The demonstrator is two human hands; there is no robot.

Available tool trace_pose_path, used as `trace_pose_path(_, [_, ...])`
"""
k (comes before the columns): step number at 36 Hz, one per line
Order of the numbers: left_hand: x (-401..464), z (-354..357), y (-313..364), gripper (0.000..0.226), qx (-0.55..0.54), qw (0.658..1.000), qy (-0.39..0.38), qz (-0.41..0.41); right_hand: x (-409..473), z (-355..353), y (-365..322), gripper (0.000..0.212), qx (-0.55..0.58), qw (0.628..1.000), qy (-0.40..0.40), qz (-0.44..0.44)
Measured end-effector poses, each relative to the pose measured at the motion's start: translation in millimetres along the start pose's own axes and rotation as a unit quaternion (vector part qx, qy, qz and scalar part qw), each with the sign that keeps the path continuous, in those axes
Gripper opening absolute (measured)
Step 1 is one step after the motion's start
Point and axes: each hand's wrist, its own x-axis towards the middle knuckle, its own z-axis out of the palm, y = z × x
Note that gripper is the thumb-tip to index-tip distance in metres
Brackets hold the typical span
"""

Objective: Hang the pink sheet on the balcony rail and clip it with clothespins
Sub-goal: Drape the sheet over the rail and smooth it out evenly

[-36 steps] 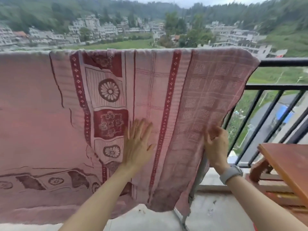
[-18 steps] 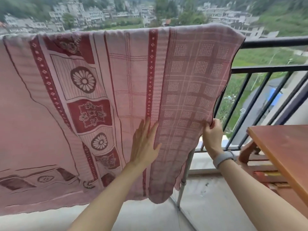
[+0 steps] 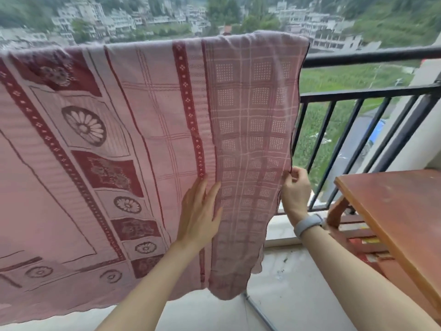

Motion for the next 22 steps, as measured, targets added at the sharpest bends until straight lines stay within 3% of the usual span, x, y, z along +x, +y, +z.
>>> trace_pose_path(6, [-5, -37, -28, 0.057, 0.025, 0.998, 0.052, -0.023, -37, 17, -43, 0.040, -0.025, 0.969, 0.055, -0.238])
trace_pose_path(10, [-8, -75, -53, 0.055, 0.050, 0.995, 0.084, -0.031, -79, 52, -84, 0.039, -0.040, 0.920, -0.024, -0.390])
trace_pose_path(15, [-18, -141, -104, 0.051, 0.093, 0.985, 0.135, -0.050, -128, 111, -131, 0.043, -0.049, 0.874, -0.131, -0.466])
trace_pose_path(22, [-78, -251, -205, 0.053, 0.175, 0.958, 0.185, -0.136, -210, 197, -214, 0.041, -0.003, 0.814, -0.182, -0.551])
